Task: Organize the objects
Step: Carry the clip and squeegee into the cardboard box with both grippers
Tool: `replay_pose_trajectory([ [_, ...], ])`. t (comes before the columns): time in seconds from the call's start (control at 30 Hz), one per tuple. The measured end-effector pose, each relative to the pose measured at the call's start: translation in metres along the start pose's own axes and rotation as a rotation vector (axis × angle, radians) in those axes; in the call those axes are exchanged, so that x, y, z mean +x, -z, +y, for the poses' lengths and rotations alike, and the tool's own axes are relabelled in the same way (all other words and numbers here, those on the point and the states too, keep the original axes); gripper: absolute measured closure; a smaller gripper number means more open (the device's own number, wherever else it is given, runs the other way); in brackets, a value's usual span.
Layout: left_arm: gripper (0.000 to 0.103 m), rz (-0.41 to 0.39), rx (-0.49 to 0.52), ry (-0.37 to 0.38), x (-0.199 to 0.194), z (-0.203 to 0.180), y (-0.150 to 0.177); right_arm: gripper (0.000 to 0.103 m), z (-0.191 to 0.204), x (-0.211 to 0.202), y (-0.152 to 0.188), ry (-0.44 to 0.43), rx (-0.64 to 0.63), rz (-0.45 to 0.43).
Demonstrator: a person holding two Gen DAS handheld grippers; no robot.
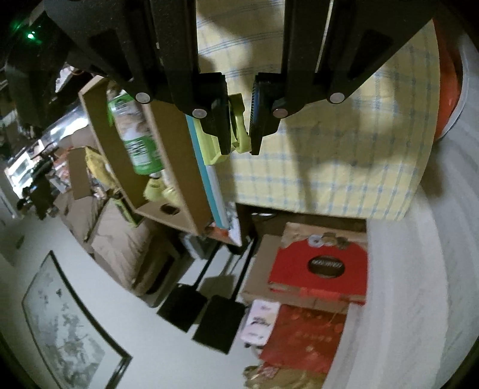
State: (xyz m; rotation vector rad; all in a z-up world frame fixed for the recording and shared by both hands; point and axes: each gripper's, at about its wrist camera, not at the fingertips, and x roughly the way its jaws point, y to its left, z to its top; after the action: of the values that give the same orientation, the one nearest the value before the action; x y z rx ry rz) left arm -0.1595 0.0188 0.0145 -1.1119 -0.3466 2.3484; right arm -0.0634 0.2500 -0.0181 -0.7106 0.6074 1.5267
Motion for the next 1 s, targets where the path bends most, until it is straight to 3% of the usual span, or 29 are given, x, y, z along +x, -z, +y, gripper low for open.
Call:
replay_pose_trajectory([
  [0.47,0.092,0.000,0.063,0.073,0.007,-0.066,-0.018,0.083,-0.046,-0.053,-0.012,0.064,0.049,-0.071],
  [1.0,0.092,0.090,0.127,0.202,0.064,-0.149,-0.024,0.082,-0.125,-0.085,-0.002,0.136,0.115,-0.079],
])
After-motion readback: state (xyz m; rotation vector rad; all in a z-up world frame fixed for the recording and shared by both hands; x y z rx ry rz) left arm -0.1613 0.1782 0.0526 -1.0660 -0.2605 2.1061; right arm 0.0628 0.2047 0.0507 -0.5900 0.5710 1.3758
